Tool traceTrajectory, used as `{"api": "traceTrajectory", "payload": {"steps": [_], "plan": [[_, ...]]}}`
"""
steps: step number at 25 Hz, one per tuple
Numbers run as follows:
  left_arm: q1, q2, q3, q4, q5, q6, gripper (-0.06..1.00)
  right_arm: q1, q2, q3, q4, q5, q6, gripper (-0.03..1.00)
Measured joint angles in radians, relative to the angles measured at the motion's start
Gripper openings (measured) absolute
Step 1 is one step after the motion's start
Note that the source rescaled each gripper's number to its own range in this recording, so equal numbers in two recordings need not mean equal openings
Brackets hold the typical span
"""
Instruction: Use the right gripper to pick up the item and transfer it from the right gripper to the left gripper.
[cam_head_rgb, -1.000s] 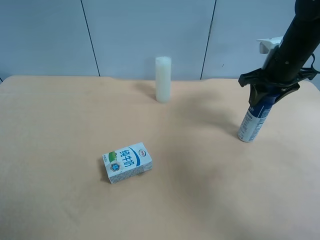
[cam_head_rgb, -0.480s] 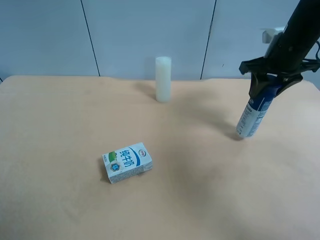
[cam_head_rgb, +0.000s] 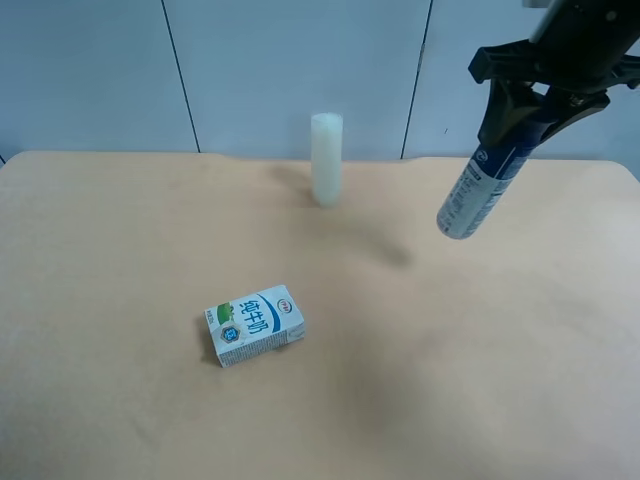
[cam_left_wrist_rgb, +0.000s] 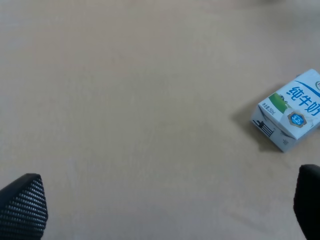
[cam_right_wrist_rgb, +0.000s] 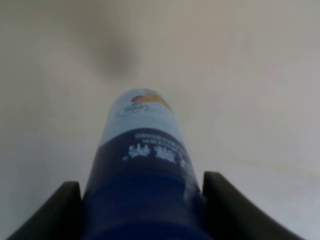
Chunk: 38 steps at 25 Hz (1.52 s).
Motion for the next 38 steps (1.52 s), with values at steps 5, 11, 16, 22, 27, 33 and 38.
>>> {"api": "traceTrajectory", "payload": {"steps": [5,11,16,22,27,33,38], "plan": [[0.0,0.0,0.0,0.0,0.0,0.0,1.0,0.082,-0.011,0.0,0.106,0.007,-0.031,0.0],[0.0,0.0,0.0,0.0,0.0,0.0,1.0,0.172,-0.011,0.0,0.218,-0.048,-0.089,0.0],[0.0,0.02,0.0,-0.003,0.001,0.005,1.0,0.266,-0.011,0.0,0.28,-0.106,-0.137,0.0],[0.0,0.173,-0.046,-0.075,-0.001,0.151,1.0,0.364,-0.011,0.0,0.332,-0.157,-0.17,0.0],[0.0,0.296,-0.104,-0.172,-0.004,0.347,1.0,0.415,-0.011,0.0,0.399,-0.185,-0.204,0.0],[-0.044,0.371,-0.118,-0.353,-0.05,0.574,1.0,0.442,-0.011,0.0,0.489,-0.219,-0.246,0.0],[-0.11,0.424,-0.139,-0.382,-0.083,0.615,1.0,0.445,-0.011,0.0,0.534,-0.222,-0.265,0.0]]}}
